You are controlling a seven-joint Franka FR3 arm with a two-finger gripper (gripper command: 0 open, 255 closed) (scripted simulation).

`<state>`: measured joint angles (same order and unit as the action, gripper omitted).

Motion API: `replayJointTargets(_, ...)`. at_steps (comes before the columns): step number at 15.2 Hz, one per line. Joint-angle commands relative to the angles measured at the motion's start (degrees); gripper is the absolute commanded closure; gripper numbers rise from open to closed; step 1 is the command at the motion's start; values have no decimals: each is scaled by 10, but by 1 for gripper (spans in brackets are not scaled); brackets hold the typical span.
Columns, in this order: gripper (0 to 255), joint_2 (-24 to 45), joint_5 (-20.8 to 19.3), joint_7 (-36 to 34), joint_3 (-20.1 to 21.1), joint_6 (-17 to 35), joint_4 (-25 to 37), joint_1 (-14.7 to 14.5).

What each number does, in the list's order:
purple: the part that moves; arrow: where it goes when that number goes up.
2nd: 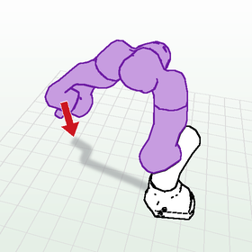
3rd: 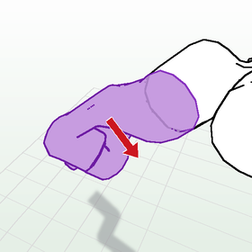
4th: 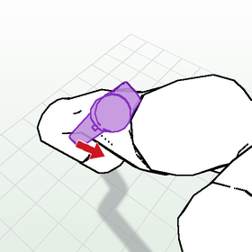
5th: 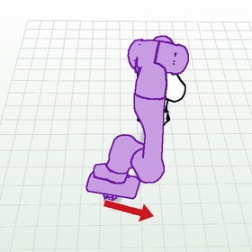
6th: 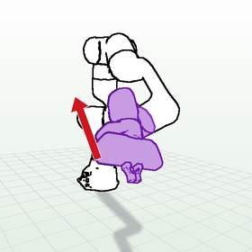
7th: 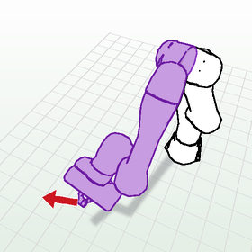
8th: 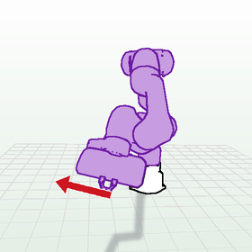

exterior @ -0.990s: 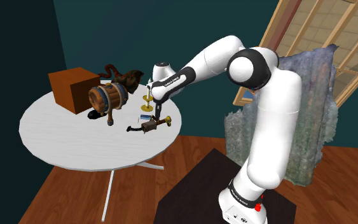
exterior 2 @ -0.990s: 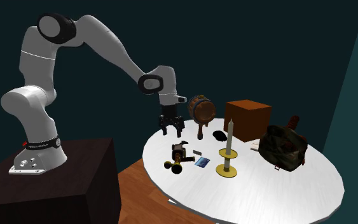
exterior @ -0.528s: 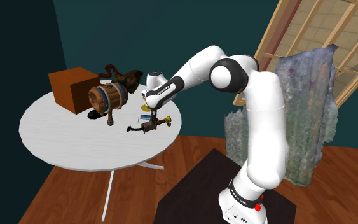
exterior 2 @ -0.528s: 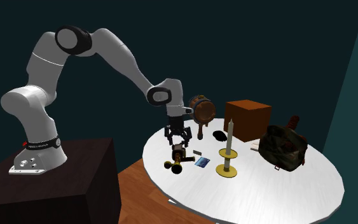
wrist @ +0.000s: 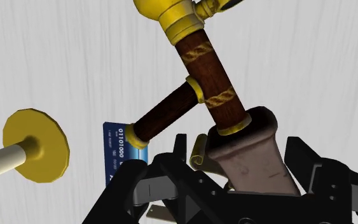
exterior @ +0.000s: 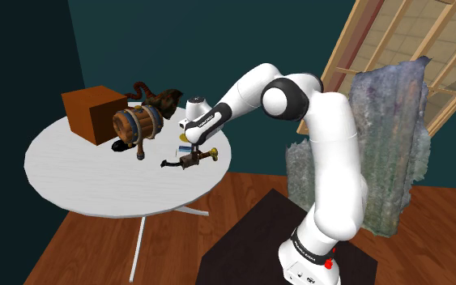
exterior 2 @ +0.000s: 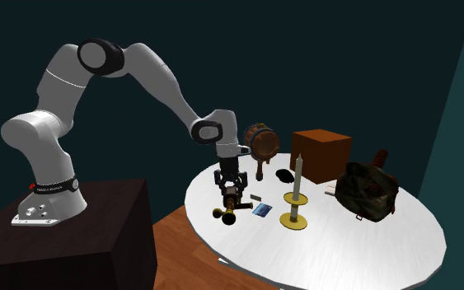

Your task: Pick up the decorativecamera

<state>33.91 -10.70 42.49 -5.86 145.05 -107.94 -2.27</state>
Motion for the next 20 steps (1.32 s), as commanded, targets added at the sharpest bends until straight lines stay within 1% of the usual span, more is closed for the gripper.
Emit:
replayJointTargets(1, 255, 1, 0, 0, 0, 0, -1, 0)
replayJointTargets(8, 255, 2, 0, 1, 0, -1, 1, 1)
replayJointTargets(20, 255, -66, 5, 13, 2, -66, -1, 1)
